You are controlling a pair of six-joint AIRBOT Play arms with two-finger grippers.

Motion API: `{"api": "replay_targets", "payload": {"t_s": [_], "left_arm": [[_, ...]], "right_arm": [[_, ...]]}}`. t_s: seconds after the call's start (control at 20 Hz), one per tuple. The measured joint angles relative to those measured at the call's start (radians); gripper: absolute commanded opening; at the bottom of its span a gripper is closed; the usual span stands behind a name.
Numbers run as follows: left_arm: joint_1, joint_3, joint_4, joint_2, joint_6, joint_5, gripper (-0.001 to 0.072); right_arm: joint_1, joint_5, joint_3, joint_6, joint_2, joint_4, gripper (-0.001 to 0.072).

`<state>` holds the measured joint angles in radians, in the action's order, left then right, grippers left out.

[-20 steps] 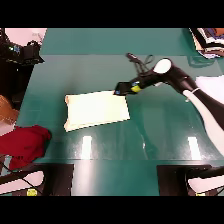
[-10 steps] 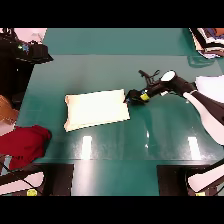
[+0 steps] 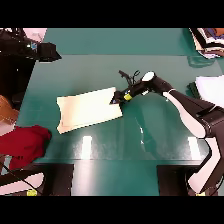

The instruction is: Fold the shirts.

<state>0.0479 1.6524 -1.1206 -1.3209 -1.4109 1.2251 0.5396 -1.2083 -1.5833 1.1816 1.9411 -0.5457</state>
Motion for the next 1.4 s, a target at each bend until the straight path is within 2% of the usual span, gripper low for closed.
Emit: {"api": "replay_targets", "payload": {"t_s": [0.2,0.45,0.8,1.0,1.4], "left_arm": [[0.066,0.0,0.001,0.0,-0.004,-0.019,0.0027],[0.156,0.0,0.001,0.0,-0.005,-0.065,0.0027],[0.249,0.0,0.001,0.0,-0.004,-0.127,0.0027],[0.271,0.0,0.003,0.0,-0.004,-0.161,0.0027],[0.279,-0.002,0.005,0.0,-0.004,-0.175,0.0027]], "right_arm": [[-0.156,0.005,-0.085,-0.006,-0.057,-0.011,0.0017],[-0.491,0.02,-0.171,0.018,-0.167,-0.124,0.0018],[-0.941,0.05,-0.224,0.031,-0.224,-0.164,0.0017],[-1.073,0.051,-0.23,0.035,-0.232,-0.16,0.0017],[-1.134,0.053,-0.232,0.055,-0.376,-0.154,0.0018]]}}
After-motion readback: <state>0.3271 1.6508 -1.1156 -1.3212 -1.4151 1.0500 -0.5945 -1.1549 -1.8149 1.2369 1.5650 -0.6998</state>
